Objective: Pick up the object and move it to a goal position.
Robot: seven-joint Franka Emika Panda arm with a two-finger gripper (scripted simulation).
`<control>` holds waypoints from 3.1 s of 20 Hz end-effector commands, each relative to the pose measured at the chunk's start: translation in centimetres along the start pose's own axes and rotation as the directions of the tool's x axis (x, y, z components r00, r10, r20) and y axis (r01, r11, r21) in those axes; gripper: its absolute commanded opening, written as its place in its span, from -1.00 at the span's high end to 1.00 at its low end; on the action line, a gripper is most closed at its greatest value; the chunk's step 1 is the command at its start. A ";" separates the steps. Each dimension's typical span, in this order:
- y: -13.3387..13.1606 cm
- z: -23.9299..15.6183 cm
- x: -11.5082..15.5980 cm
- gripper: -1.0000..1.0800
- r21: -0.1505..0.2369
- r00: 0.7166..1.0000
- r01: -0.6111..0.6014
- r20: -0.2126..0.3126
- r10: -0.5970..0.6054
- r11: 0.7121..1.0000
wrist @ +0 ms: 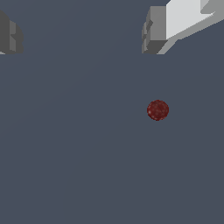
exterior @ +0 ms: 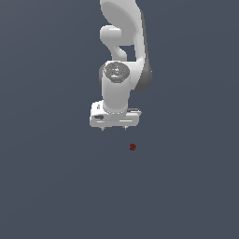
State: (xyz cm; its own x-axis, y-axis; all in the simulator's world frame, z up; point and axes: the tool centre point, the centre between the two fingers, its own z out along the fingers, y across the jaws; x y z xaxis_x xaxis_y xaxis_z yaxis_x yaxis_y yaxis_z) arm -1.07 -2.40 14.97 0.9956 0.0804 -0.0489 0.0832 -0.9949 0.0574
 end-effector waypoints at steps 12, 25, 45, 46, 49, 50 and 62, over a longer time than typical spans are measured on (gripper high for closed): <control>-4.4 3.7 2.3 -0.92 0.008 0.944 0.329 -0.027 -0.329 0.944; -8.9 7.1 3.9 -0.92 0.013 0.799 0.600 -0.067 -0.598 0.800; -9.8 11.9 4.2 -0.92 0.013 0.772 0.633 -0.074 -0.631 0.774; -9.8 12.1 4.2 -0.92 0.013 0.772 0.633 -0.074 -0.631 0.774; -9.9 12.5 4.3 -0.92 0.013 0.772 0.634 -0.074 -0.631 0.773; -9.9 12.5 4.3 -0.92 0.013 0.772 0.634 -0.074 -0.631 0.773; -9.8 12.5 4.3 1.00 0.013 0.773 0.633 -0.074 -0.631 0.774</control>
State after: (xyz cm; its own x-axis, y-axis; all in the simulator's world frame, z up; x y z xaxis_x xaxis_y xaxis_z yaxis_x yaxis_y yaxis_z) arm 1.87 6.96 1.71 0.7196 0.6944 -0.0001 0.6944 -0.7196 0.0003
